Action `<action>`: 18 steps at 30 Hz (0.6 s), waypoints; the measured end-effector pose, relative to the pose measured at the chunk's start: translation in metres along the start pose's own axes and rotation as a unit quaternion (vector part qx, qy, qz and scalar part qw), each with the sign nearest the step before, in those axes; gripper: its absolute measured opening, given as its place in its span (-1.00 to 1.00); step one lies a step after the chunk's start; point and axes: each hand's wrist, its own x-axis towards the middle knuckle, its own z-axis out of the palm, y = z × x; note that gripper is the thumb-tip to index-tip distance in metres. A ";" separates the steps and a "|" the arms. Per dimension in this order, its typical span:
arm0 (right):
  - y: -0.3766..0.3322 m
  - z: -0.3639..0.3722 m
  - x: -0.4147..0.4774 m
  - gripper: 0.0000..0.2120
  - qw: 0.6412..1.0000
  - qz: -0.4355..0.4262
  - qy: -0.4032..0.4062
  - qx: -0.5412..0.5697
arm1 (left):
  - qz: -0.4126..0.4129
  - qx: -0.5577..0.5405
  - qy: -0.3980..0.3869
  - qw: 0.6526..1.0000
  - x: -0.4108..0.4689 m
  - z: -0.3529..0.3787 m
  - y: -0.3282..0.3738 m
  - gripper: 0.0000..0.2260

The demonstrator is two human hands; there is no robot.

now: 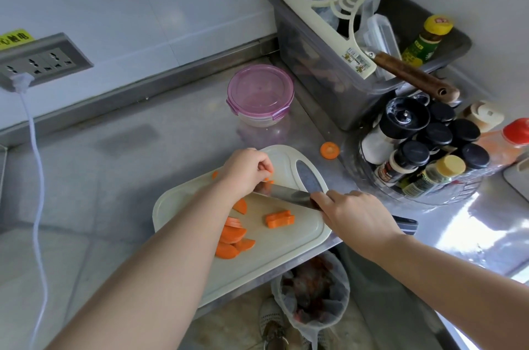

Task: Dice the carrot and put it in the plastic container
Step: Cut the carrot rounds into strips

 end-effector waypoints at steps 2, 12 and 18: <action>0.005 0.003 -0.005 -0.48 1.000 0.009 -0.017 0.017 | -0.006 -0.019 0.025 0.999 -0.004 -0.007 -0.001 -0.94; 0.005 -0.010 -0.028 -0.83 0.960 0.119 -0.040 0.251 | -0.092 -0.080 0.133 0.984 -0.066 0.007 0.007 -0.83; 0.000 -0.012 -0.039 -0.87 0.943 0.147 -0.057 0.295 | -0.025 0.137 -0.012 0.990 -0.087 0.048 0.025 -0.62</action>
